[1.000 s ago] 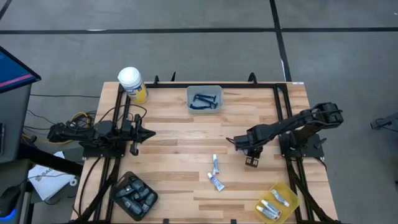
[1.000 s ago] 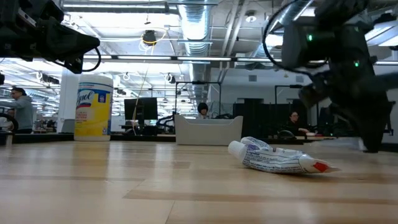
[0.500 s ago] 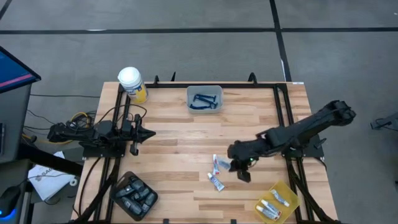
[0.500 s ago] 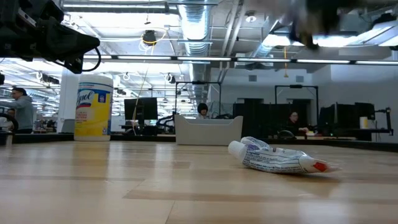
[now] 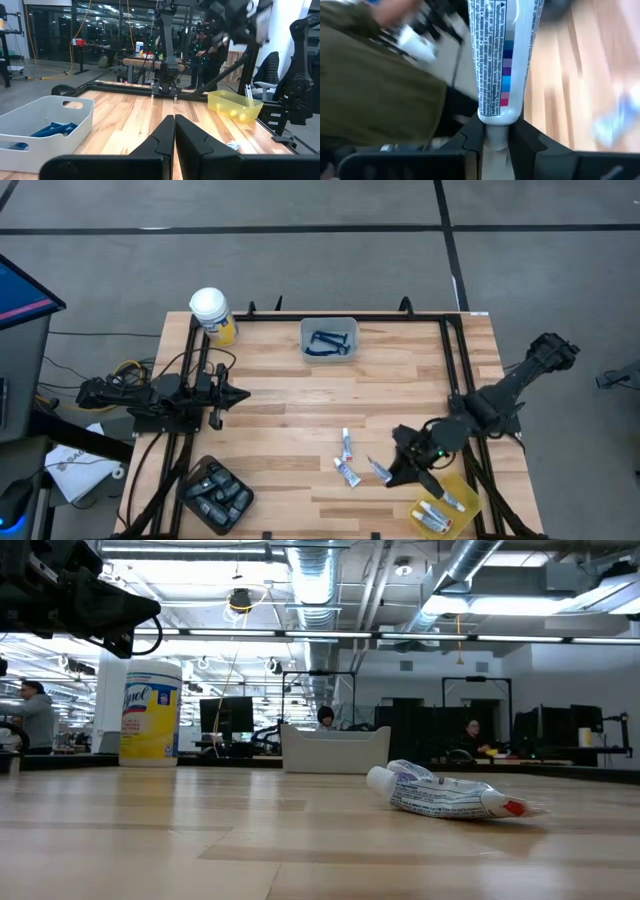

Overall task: Pick & Place Travel size toiletries
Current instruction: Put the white toothpaste into the yellow bin

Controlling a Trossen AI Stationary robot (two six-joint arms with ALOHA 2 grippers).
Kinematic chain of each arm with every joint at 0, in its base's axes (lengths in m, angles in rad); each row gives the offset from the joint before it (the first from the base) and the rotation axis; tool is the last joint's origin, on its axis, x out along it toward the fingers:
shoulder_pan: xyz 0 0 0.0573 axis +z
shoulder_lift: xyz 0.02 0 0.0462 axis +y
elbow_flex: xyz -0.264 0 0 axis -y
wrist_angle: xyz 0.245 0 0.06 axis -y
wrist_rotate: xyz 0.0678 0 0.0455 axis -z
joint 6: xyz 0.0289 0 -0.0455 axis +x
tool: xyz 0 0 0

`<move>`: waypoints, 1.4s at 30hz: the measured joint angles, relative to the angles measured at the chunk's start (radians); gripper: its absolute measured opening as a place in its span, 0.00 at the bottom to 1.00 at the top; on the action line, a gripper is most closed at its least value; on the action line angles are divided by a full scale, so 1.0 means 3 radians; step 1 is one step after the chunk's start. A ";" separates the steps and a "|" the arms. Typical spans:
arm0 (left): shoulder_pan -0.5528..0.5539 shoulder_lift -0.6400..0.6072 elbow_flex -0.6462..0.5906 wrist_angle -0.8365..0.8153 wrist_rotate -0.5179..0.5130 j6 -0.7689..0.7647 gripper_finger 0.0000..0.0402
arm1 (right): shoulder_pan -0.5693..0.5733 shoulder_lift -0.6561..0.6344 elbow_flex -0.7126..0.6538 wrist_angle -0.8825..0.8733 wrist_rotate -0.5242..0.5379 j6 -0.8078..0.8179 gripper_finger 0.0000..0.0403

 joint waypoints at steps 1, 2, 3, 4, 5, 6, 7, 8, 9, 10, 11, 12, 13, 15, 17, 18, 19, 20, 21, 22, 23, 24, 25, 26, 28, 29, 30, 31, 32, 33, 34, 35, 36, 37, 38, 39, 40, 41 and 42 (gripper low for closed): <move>0.0001 0.0000 0.0000 0.0000 -0.0001 0.0000 0.02 | 0.0083 0.0000 0.0000 -0.0153 0.0004 0.0201 0.13; 0.0001 0.0000 0.0000 0.0001 -0.0001 0.0000 0.02 | 0.0169 0.0000 0.0000 -0.0318 0.0010 0.0400 0.13; 0.0000 0.0000 0.0000 0.0000 -0.0001 0.0000 0.02 | 0.0265 0.0018 0.0000 -0.0480 0.0009 0.0609 0.13; 0.0001 0.0000 0.0000 0.0000 -0.0001 0.0000 0.02 | 0.0360 0.0034 0.0000 -0.0621 0.0006 0.0805 0.13; 0.0001 0.0000 0.0000 0.0001 0.0000 0.0000 0.02 | 0.0469 0.0046 -0.0002 -0.0803 0.0002 0.1021 0.13; 0.0001 0.0000 -0.0001 0.0001 -0.0001 0.0000 0.02 | 0.0575 0.0062 -0.0003 -0.0974 0.0000 0.1256 0.13; 0.0001 0.0000 -0.0001 0.0000 -0.0001 0.0000 0.02 | 0.0673 0.0077 -0.0003 -0.1100 -0.0002 0.1495 0.13; 0.0000 0.0000 -0.0001 0.0001 -0.0001 0.0000 0.02 | 0.0770 0.0086 -0.0003 -0.1217 0.0000 0.1732 0.13; 0.0001 0.0000 -0.0001 0.0001 0.0000 0.0000 0.02 | 0.0880 0.0089 -0.0003 -0.1344 -0.0001 0.1981 0.13; 0.0001 0.0000 -0.0001 0.0001 -0.0001 0.0000 0.02 | 0.0996 0.0089 -0.0004 -0.1451 0.0002 0.2215 0.13; 0.0001 0.0000 -0.0001 0.0000 -0.0001 0.0000 0.02 | 0.1102 0.0086 -0.0003 -0.1528 0.0003 0.2439 0.13; 0.0001 0.0000 0.0000 0.0001 0.0000 0.0000 0.02 | 0.1195 0.0086 -0.0003 -0.1603 0.0004 0.2656 0.13; 0.0001 0.0000 0.0000 0.0001 0.0000 0.0000 0.02 | 0.1284 0.0086 -0.0003 -0.1692 -0.0001 0.2855 0.13; 0.0001 0.0000 0.0000 0.0000 0.0000 -0.0001 0.02 | 0.1457 0.0095 -0.0003 -0.1828 -0.0001 0.3185 0.13; 0.0001 0.0000 -0.0001 0.0000 -0.0001 -0.0001 0.02 | 0.1603 0.0117 -0.0001 -0.1941 -0.0003 0.3469 0.13; 0.0001 0.0000 0.0000 0.0001 0.0000 0.0000 0.02 | 0.1664 0.0140 -0.0001 -0.1989 -0.0003 0.3582 0.13; 0.0001 0.0000 -0.0001 0.0000 -0.0001 -0.0001 0.02 | 0.1711 0.0168 -0.0002 -0.1999 -0.0005 0.3672 0.13; 0.0000 0.0000 -0.0001 0.0000 0.0000 0.0000 0.02 | 0.1750 0.0205 -0.0001 -0.2000 -0.0008 0.3736 0.13; 0.0001 0.0000 -0.0001 0.0000 -0.0001 0.0000 0.02 | 0.1780 0.0246 -0.0001 -0.2003 -0.0014 0.3777 0.13; 0.0000 0.0000 0.0000 0.0000 0.0000 0.0000 0.02 | 0.1806 0.0291 -0.0001 -0.2000 -0.0015 0.3796 0.13; 0.0001 0.0000 0.0000 0.0000 -0.0001 0.0000 0.02 | 0.1822 0.0344 -0.0001 -0.1997 -0.0023 0.3797 0.13; 0.0001 0.0000 0.0000 0.0000 -0.0001 0.0000 0.02 | 0.1831 0.0402 -0.0001 -0.1996 -0.0033 0.3796 0.13; 0.0001 0.0000 -0.0001 0.0000 0.0000 0.0000 0.02 | 0.1834 0.0461 -0.0002 -0.1995 -0.0053 0.3792 0.13; 0.0001 0.0000 0.0000 0.0000 -0.0001 0.0000 0.02 | 0.1833 0.0523 -0.0003 -0.1989 -0.0089 0.3784 0.13; 0.0000 0.0000 0.0000 0.0000 -0.0001 0.0000 0.02 | 0.1832 0.0652 -0.0001 -0.1948 -0.0176 0.3763 0.13; 0.0001 0.0000 0.0000 0.0000 0.0000 0.0000 0.02 | 0.1832 0.0713 -0.0002 -0.1918 -0.0224 0.3735 0.13; 0.0001 0.0000 0.0000 0.0000 -0.0001 0.0000 0.02 | 0.1832 0.0773 -0.0003 -0.1882 -0.0278 0.3716 0.13; 0.0001 0.0000 0.0000 0.0000 0.0000 0.0000 0.02 | 0.1832 0.0829 -0.0003 -0.1846 -0.0334 0.3700 0.13; 0.0001 0.0000 0.0000 0.0000 -0.0001 0.0000 0.02 | 0.1832 0.0885 -0.0003 -0.1805 -0.0378 0.3684 0.13; 0.0000 0.0000 0.0000 0.0000 0.0000 0.0000 0.02 | 0.1832 0.0938 -0.0003 -0.1763 -0.0409 0.3669 0.13; 0.0001 0.0000 -0.0001 0.0001 0.0000 0.0000 0.02 | 0.1832 0.0986 -0.0003 -0.1725 -0.0431 0.3648 0.13; 0.0001 0.0000 -0.0001 0.0000 -0.0001 0.0000 0.02 | 0.1832 0.1028 -0.0003 -0.1704 -0.0445 0.3639 0.13; 0.0001 0.0000 0.0000 0.0001 -0.0001 0.0000 0.02 | 0.1832 0.1069 -0.0003 -0.1685 -0.0448 0.3636 0.13; 0.0001 0.0000 0.0000 0.0001 -0.0001 -0.0001 0.02 | 0.1832 0.1114 -0.0003 -0.1663 -0.0450 0.3623 0.13; 0.0001 0.0000 -0.0001 0.0000 -0.0001 -0.0001 0.02 | 0.1831 0.1148 0.0000 -0.1669 -0.0449 0.3609 0.13; 0.0001 0.0000 0.0000 0.0000 0.0000 0.0000 0.02 | 0.1827 0.1181 0.0000 -0.1675 -0.0450 0.3614 0.13; 0.0001 0.0000 -0.0001 0.0000 -0.0001 0.0000 0.02 | 0.1825 0.1211 0.0000 -0.1674 -0.0450 0.3613 0.13; 0.0001 0.0000 0.0000 0.0000 -0.0001 0.0000 0.02 | 0.1822 0.1238 0.0001 -0.1686 -0.0457 0.3604 0.14; 0.0001 0.0000 -0.0001 0.0001 0.0000 0.0000 0.02 | 0.1818 0.1262 0.0001 -0.1700 -0.0465 0.3600 0.14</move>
